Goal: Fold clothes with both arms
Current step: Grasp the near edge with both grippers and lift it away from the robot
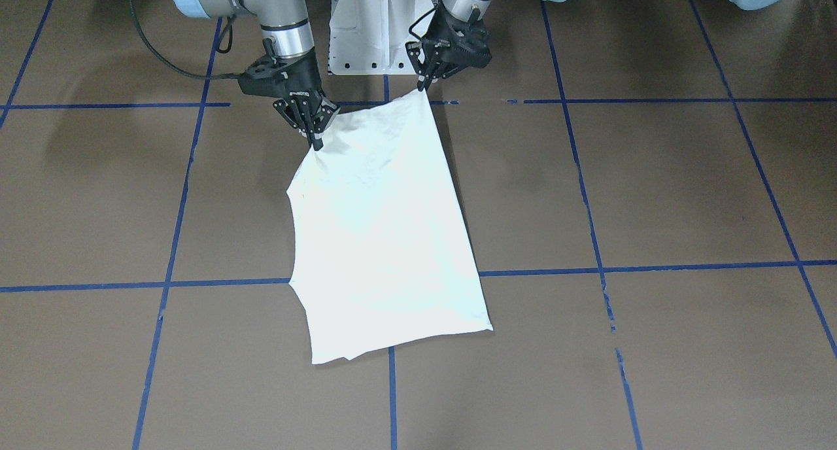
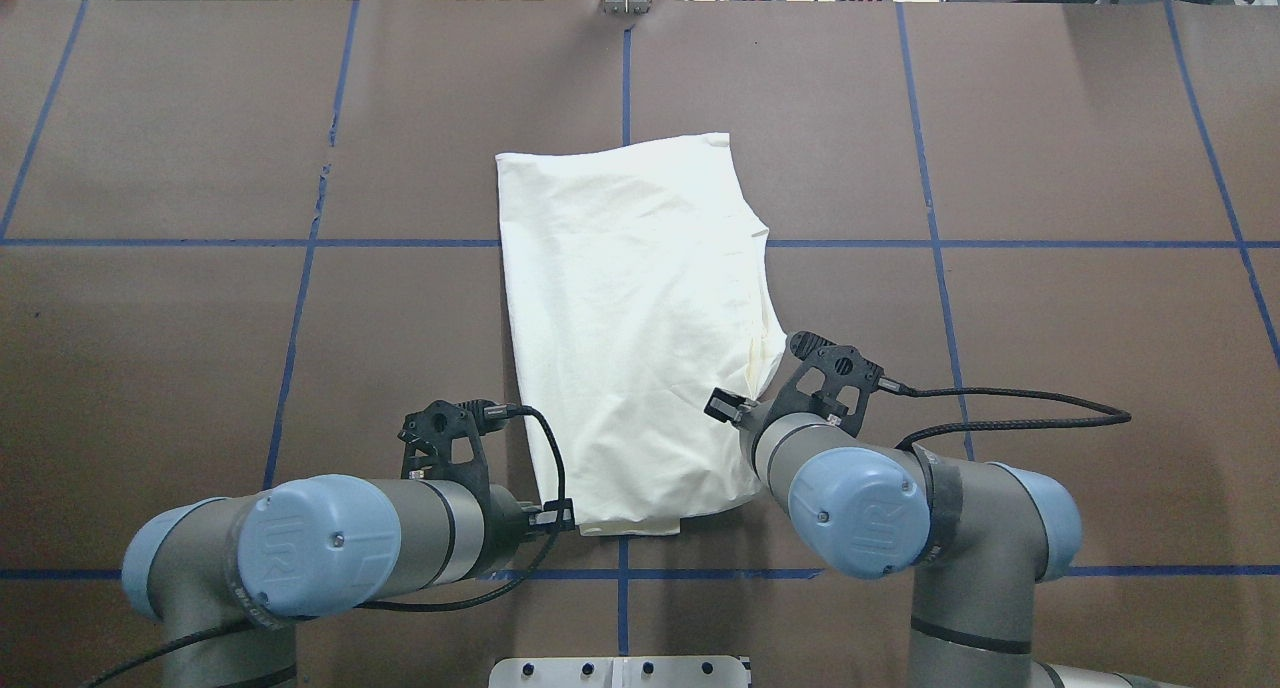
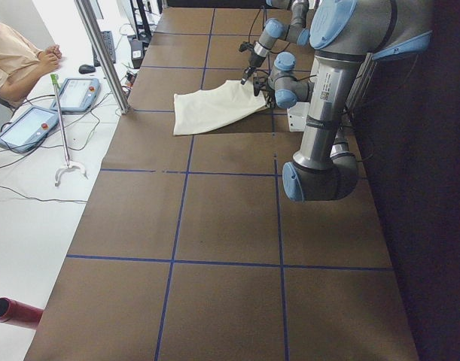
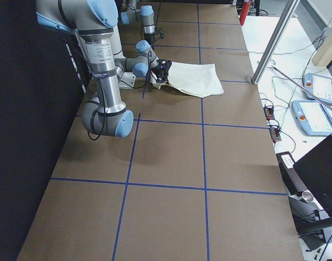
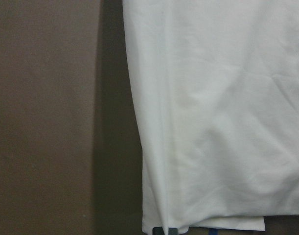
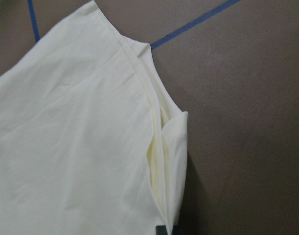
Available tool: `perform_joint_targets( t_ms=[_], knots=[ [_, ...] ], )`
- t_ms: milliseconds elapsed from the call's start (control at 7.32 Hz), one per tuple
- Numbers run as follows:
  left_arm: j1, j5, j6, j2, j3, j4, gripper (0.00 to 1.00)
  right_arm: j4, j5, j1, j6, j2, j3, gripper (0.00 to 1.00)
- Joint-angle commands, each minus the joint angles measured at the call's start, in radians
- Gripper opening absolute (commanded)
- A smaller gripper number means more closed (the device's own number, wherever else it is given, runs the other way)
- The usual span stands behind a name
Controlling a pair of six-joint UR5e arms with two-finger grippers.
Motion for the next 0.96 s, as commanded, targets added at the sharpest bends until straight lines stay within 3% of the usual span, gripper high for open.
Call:
perform_joint_targets(
  t_ms=[0,137,410,820],
  knots=[
    [-0.002,-0.054,0.004,-0.034,-0.285,0.31,0.0,-0.182,0.069,-0.009,0.013,-0.077,0.295,0.0],
    [-0.001,-0.056,0.004,-0.05,-0.311,0.355,0.0,-0.237,0.077,-0.017,0.028,-0.06,0.315,0.0],
    [-0.069,-0.056,0.079,-0.082,-0.27,0.354,0.0,-0.24,0.074,0.0,0.019,0.041,0.199,0.0],
    [-0.247,-0.06,0.228,-0.168,-0.036,0.295,0.0,-0.234,0.085,0.124,-0.001,0.158,-0.014,0.0]
  ],
)
